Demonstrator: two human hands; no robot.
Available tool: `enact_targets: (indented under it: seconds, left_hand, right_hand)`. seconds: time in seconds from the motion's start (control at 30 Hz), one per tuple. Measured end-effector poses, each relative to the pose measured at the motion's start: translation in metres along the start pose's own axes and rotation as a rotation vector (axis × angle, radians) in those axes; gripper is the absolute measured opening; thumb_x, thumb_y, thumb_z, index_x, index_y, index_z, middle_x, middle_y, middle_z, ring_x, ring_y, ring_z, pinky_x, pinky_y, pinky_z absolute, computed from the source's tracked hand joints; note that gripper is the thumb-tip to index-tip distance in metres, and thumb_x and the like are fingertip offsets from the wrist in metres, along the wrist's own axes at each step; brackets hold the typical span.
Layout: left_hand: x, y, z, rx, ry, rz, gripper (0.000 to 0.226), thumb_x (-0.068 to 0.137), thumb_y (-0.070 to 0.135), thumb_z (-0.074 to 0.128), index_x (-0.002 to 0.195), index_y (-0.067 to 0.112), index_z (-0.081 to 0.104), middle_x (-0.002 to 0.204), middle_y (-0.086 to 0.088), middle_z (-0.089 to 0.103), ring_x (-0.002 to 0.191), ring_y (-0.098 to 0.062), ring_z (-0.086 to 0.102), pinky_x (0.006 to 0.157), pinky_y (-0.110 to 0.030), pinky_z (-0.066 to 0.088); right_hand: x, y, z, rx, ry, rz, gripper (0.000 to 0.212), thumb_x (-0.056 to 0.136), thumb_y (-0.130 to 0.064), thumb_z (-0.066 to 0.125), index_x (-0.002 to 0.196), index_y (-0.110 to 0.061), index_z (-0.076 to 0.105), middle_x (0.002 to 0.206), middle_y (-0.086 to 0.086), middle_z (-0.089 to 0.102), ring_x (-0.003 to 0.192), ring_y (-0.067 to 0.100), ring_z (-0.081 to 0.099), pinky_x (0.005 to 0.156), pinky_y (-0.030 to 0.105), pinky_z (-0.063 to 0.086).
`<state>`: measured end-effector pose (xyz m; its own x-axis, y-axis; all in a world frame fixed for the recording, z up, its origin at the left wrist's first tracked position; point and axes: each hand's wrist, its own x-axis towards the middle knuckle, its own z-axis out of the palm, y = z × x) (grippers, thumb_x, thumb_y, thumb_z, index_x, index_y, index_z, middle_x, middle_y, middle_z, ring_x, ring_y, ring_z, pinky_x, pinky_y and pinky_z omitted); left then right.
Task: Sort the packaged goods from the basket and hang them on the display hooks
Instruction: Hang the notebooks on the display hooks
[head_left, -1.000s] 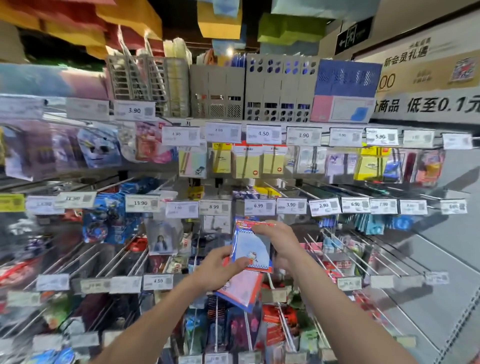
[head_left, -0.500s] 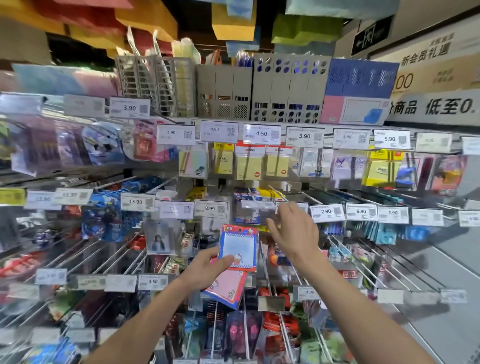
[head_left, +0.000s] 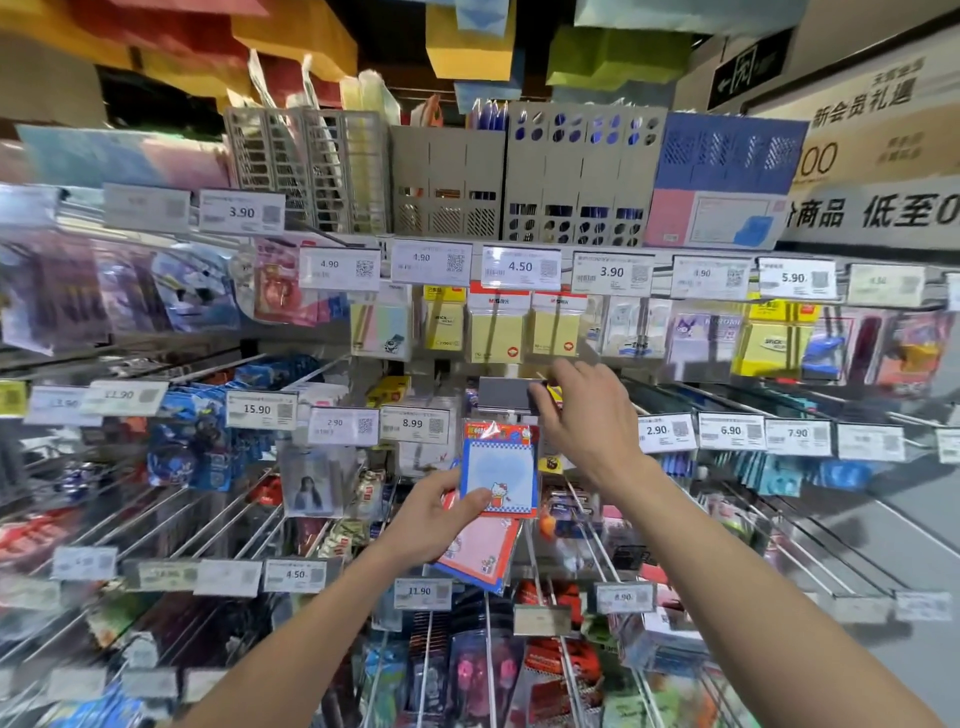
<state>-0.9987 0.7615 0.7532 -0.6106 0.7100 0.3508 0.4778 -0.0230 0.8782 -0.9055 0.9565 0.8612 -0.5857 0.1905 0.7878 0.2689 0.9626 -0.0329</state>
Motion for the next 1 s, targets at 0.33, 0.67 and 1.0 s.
enact_targets:
  seconds: [0.33, 0.67, 1.0]
  left_hand:
    - [0.017, -0.010, 0.005, -0.040, -0.023, -0.029, 0.030, 0.103, 0.034, 0.060, 0.130, 0.025, 0.068, 0.124, 0.016, 0.072, 0.114, -0.004, 0.067, 0.090, -0.017, 0.052]
    - [0.034, -0.030, -0.001, -0.123, 0.002, -0.243, 0.042, 0.091, 0.059, 0.068, 0.124, 0.032, 0.070, 0.127, 0.005, 0.073, 0.117, -0.021, 0.069, 0.098, -0.044, 0.057]
    - [0.056, -0.024, 0.014, -0.075, 0.126, -0.402, 0.068, 0.099, 0.053, 0.061, 0.151, 0.012, 0.046, 0.144, -0.010, 0.053, 0.102, -0.019, 0.061, 0.092, -0.032, 0.045]
  right_hand:
    - [0.000, 0.002, 0.003, 0.094, -0.007, 0.010, 0.029, 0.101, -0.041, 0.055, 0.086, -0.016, 0.053, 0.077, 0.005, 0.061, 0.076, 0.031, 0.055, 0.057, 0.037, 0.037]
    - [-0.002, -0.001, 0.004, 0.123, -0.030, 0.018, 0.028, 0.102, -0.040, 0.053, 0.087, -0.017, 0.050, 0.071, 0.003, 0.057, 0.073, 0.029, 0.053, 0.057, 0.041, 0.049]
    - [-0.003, 0.000, 0.007, 0.138, 0.001, 0.015, 0.027, 0.101, -0.039, 0.055, 0.088, -0.016, 0.053, 0.069, 0.001, 0.057, 0.069, 0.029, 0.053, 0.054, 0.037, 0.041]
